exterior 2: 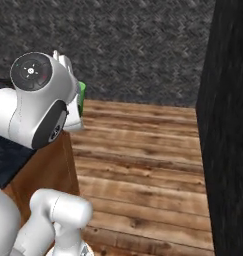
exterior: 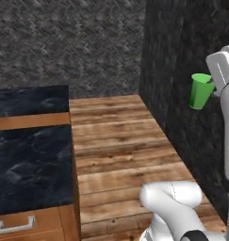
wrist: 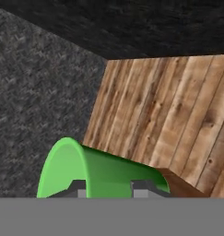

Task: There is a tray on the dining counter. Grab the cup, mug, and pitcher and place them on the tray. The pitcher may be placed next to the tray if it cannot fit the tray.

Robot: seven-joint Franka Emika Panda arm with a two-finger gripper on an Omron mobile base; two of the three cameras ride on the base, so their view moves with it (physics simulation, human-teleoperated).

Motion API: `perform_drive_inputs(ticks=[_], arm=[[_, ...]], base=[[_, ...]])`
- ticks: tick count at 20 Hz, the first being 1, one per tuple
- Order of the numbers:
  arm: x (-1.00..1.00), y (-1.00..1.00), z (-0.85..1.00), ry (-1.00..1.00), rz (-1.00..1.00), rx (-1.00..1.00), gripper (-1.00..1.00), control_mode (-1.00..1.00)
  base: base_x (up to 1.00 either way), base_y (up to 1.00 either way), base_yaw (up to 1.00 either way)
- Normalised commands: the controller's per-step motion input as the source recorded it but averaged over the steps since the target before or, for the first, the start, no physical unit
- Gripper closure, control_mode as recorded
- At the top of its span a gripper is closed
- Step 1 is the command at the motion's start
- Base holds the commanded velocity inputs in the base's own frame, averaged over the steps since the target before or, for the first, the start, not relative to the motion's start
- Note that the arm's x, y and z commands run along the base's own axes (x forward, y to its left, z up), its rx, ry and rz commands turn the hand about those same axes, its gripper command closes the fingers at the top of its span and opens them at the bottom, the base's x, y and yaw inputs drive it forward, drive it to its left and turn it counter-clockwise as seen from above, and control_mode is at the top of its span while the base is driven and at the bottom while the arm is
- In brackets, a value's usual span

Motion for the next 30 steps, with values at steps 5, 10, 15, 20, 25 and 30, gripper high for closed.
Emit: perform_drive_inputs(ticks=[5,10,15,20,25,30], arm=[[0.0,0.0,0.0,0.0,0.0,0.0,1.0,1.0],[0.0,0.0,0.0,0.0,0.0,0.0,1.0,1.0],[0.0,0.0,0.0,0.0,0.0,0.0,1.0,1.0],[0.0,0.0,0.0,0.0,0.0,0.0,1.0,1.0],[0.0,0.0,0.0,0.0,0.0,0.0,1.0,1.0],[0.0,0.0,0.0,0.0,0.0,0.0,1.0,1.0]], base=[[1.0,-0.18,0.0],[1.0,-0.07,0.0],[1.0,-0.25,0.0],[1.0,-0.29,0.0],[1.0,-0.28,0.0],[1.0,-0.22,0.0]])
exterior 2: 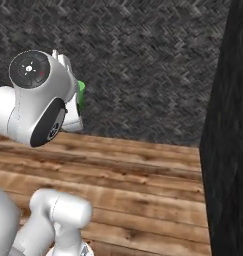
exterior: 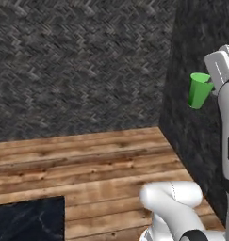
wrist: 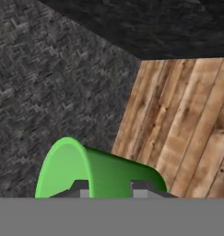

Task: There is a tray on the dining counter. Grab the cup, mug, and pitcher and place them on the tray. The pitcher may be placed next to the tray if it cannot fit the tray.

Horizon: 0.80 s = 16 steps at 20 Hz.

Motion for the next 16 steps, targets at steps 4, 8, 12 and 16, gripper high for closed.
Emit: perform_drive_inputs(ticks=[4,8,12,16], arm=[[0.0,0.0,0.0,0.0,0.0,0.0,1.0,1.0],[0.0,0.0,0.0,0.0,0.0,0.0,1.0,1.0],[0.0,0.0,0.0,0.0,0.0,0.0,1.0,1.0],[0.0,0.0,0.0,0.0,0.0,0.0,1.0,1.0]], base=[[1.0,-0.14,0.0],[1.0,-0.03,0.03],[1.0,0.0,0.18],[1.0,-0.02,0.45]])
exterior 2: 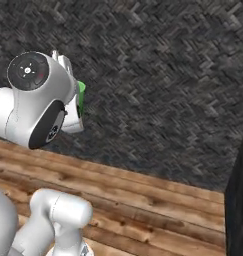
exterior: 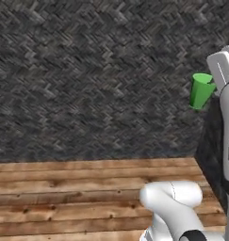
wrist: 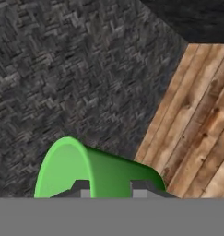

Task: There is a tray on the dining counter. Grab the cup, mug, and pitcher and place them on the tray. The pitcher may be placed next to the tray if it cannot fit the tray.

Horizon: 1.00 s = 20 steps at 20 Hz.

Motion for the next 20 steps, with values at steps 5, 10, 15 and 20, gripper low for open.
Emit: perform_drive_inputs(ticks=[5,10,15,20], arm=[[0.0,0.0,0.0,0.0,0.0,0.0,1.0,1.0],[0.0,0.0,0.0,0.0,0.0,0.0,1.0,1.0],[0.0,0.0,0.0,0.0,0.0,0.0,1.0,1.0],[0.0,0.0,0.0,0.0,0.0,0.0,1.0,1.0]], base=[[0.98,-0.06,0.66],[0.9,0.01,0.73],[0.9,0.28,0.56],[0.98,0.2,0.53]])
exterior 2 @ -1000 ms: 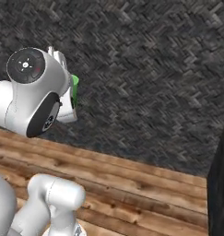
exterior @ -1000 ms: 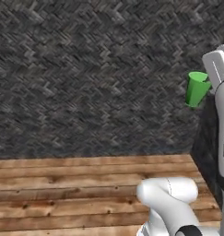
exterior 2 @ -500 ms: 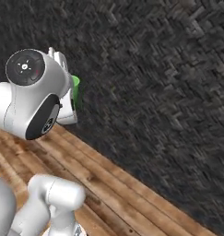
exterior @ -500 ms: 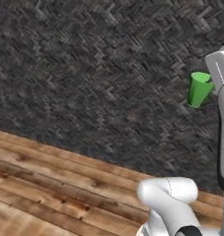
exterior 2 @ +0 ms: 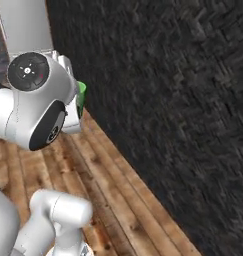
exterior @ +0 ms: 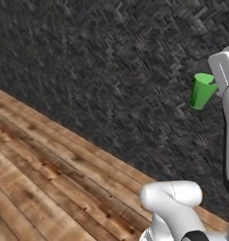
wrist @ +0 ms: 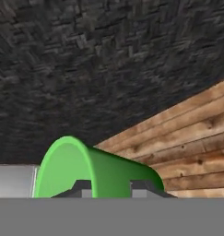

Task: There is a tray on the dining counter. Grab the cup, mug, and pitcher and place them on the tray. The pitcher may be placed next to the tray if it cannot fit the tray.

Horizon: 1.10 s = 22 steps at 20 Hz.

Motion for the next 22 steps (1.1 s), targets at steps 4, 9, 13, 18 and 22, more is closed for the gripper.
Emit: perform_drive_inputs(ticks=[4,9,13,18,22], arm=[[0.0,0.0,0.0,0.0,0.0,0.0,1.0,1.0],[0.0,0.0,0.0,0.0,0.0,0.0,1.0,1.0],[0.0,0.0,0.0,0.0,0.0,0.0,1.0,1.0],[0.0,0.0,0.0,0.0,0.0,0.0,1.0,1.0],[0.0,0.0,0.0,0.0,0.0,0.0,1.0,1.0]], base=[[1.0,0.07,0.54],[1.0,0.01,0.53],[1.0,0.0,0.5],[1.0,0.0,0.5],[1.0,0.0,0.49]])
